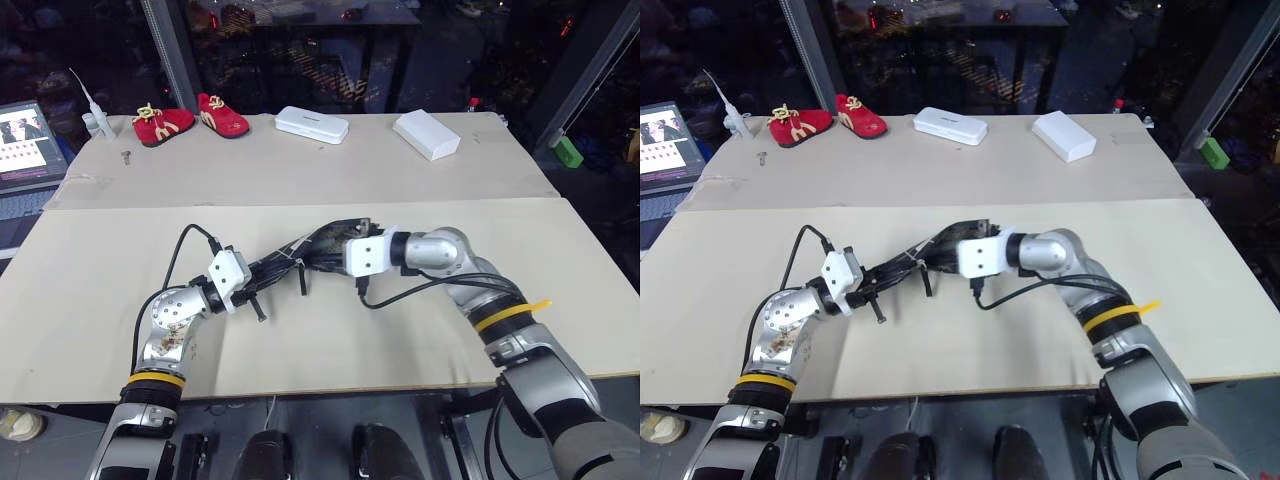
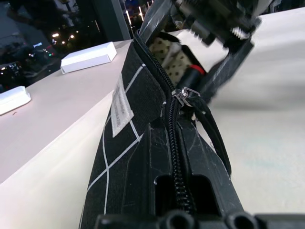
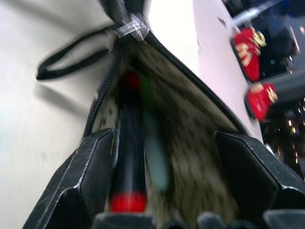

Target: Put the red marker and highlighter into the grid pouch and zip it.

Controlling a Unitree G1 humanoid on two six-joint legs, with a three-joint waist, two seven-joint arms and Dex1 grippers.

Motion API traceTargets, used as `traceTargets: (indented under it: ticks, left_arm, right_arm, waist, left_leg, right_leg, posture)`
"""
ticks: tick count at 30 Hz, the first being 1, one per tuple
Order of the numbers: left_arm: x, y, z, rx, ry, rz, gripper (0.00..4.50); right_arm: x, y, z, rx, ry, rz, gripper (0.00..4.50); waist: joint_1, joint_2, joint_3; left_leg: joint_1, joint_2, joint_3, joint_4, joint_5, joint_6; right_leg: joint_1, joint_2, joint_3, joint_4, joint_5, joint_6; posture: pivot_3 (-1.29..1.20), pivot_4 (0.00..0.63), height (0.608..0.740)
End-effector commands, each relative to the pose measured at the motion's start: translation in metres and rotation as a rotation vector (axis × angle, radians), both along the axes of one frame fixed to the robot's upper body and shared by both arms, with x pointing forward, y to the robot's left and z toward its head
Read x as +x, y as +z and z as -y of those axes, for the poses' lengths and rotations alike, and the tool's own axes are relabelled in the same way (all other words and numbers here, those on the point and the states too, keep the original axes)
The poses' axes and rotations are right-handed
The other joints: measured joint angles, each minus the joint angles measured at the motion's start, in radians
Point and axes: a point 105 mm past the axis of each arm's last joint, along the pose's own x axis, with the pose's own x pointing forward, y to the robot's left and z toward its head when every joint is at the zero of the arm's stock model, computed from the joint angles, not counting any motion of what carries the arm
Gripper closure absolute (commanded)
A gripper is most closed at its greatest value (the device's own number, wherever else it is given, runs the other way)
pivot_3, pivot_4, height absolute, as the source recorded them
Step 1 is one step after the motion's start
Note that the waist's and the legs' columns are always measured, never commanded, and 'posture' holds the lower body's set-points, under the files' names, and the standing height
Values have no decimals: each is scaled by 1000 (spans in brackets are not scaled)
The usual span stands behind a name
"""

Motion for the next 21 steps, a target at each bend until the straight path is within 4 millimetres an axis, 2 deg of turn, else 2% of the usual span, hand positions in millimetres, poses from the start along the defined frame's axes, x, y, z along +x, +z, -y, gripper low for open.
traceTargets:
  ticks: [1, 3, 6, 8, 9, 11, 12, 14, 16, 21]
  left_arm:
    - [-1, 10, 1, -12, -9, 39, 4500]
    - [-1, 10, 0, -12, -8, 38, 4500]
    - [0, 10, 0, -11, -5, 37, 4500]
    - [0, 10, -1, -13, -2, 36, 4500]
    - [1, 11, -1, -16, 1, 35, 4500]
    - [1, 11, -2, -19, 5, 35, 4500]
    - [1, 11, -2, -20, 5, 34, 4500]
    - [1, 11, -2, -19, 4, 34, 4500]
    - [1, 11, -2, -19, 4, 33, 4500]
    - [0, 10, -1, -17, -2, 31, 4500]
  right_arm:
    - [-16, 51, 17, 264, 10, -102, 767]
    - [-27, 56, 26, 350, 6, -211, 767]
    - [-66, 31, 25, 364, 60, -530, 767]
    - [-87, 13, 19, 338, 73, -678, 767]
    - [-95, -5, 12, 341, 53, -779, 767]
    - [-102, -25, 4, 351, 5, -890, 767]
    - [-99, -33, 0, 371, -41, -927, 767]
    - [-76, -46, -7, 455, -214, -973, 767]
    - [-63, -55, -15, 492, -311, -989, 767]
    - [-45, -64, -31, 491, -397, -950, 767]
  waist:
    - [0, 0, 0]
    - [0, 0, 0]
    - [2, 0, 0]
    - [4, 0, 0]
    - [1, 0, 0]
    - [-3, 0, 0]
    - [-4, 0, 0]
    - [-5, 0, 0]
    - [-3, 0, 0]
    - [-1, 0, 0]
  left_leg:
    - [0, 0, 0, 0, 0, 0]
    - [0, 0, -1, 0, 0, 0]
    - [1, 1, -6, 0, 0, 1]
    - [1, 1, -7, 0, -1, 1]
    - [1, 1, -7, 0, -1, 1]
    - [1, 1, -7, 0, -1, 1]
    - [2, 1, -7, 0, -1, 1]
    - [2, 1, -7, 0, -1, 1]
    - [2, 0, -7, 1, 0, 1]
    - [1, 0, -6, 1, 0, 1]
  right_leg:
    - [0, 0, 0, 0, 0, 0]
    - [0, -1, 0, 0, 0, 0]
    - [1, 0, 0, 0, 0, 0]
    - [1, -1, -1, 0, 0, -1]
    - [1, -1, 0, 0, 0, -1]
    - [1, -1, 0, 0, 0, -1]
    - [1, -1, 1, 0, 0, -1]
    - [1, -1, 1, 0, 0, -2]
    - [1, 0, 1, 1, 0, -2]
    - [0, 0, 1, 1, 0, -2]
  posture:
    - [0, 150, 740]
    - [0, 150, 740]
    - [0, 150, 740]
    - [0, 150, 740]
    - [0, 150, 740]
    - [0, 150, 740]
    - [0, 150, 740]
    - [0, 150, 740]
    - [0, 150, 740]
    - [0, 150, 740]
